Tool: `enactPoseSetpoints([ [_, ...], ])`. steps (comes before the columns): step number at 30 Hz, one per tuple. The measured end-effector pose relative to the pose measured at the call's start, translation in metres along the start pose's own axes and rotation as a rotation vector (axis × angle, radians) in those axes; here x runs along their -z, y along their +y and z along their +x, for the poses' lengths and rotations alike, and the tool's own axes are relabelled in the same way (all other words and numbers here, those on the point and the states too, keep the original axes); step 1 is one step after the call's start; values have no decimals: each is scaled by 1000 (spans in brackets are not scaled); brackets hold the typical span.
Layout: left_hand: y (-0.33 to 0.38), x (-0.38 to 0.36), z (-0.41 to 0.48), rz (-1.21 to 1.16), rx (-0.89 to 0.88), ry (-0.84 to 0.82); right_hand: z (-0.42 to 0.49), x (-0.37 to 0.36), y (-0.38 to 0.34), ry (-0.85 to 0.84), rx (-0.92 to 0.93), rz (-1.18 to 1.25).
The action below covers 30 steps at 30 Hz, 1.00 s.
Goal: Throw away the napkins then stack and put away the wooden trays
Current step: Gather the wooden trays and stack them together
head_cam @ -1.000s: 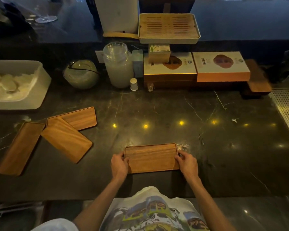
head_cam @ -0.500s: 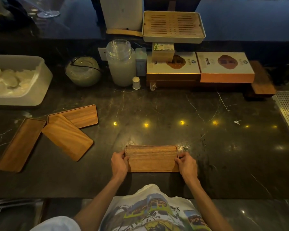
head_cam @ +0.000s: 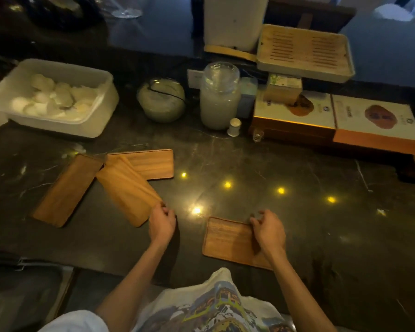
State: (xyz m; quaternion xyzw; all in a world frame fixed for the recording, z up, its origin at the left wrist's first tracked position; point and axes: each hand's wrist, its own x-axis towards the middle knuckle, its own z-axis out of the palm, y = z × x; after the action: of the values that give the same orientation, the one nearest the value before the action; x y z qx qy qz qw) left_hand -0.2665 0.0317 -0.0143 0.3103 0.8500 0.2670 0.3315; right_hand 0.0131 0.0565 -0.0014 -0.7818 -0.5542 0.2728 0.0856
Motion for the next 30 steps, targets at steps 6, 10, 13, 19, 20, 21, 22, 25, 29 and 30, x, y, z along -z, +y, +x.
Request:
enactPoseSetpoints([
  [6,-29,80,72,-105,339,314,29,-63,-167,-230,230,86],
  [10,-51,100,104,-184,482,272,33,-115,-249,-420,263,55],
  [13,-55,104,123,-260,525,248,33,-146,-278,-528,228,92],
  [19,-52,111,139,-377,554,78,32,-169,-288,-644,184,172],
  [20,-49,113,137,-377,555,64,33,-168,-289,-655,189,173],
  [21,-44,116,134,-382,550,54,33,-164,-290,-665,198,188],
  [22,-38,119,130,-402,538,45,33,-156,-290,-668,218,214],
  [25,-8,127,114,-626,522,-64,35,-112,-291,-612,298,293],
  [29,39,137,93,-1042,524,-434,35,-31,-262,-408,544,314],
  [30,51,137,86,-1112,507,-543,30,-10,-248,-329,655,287],
])
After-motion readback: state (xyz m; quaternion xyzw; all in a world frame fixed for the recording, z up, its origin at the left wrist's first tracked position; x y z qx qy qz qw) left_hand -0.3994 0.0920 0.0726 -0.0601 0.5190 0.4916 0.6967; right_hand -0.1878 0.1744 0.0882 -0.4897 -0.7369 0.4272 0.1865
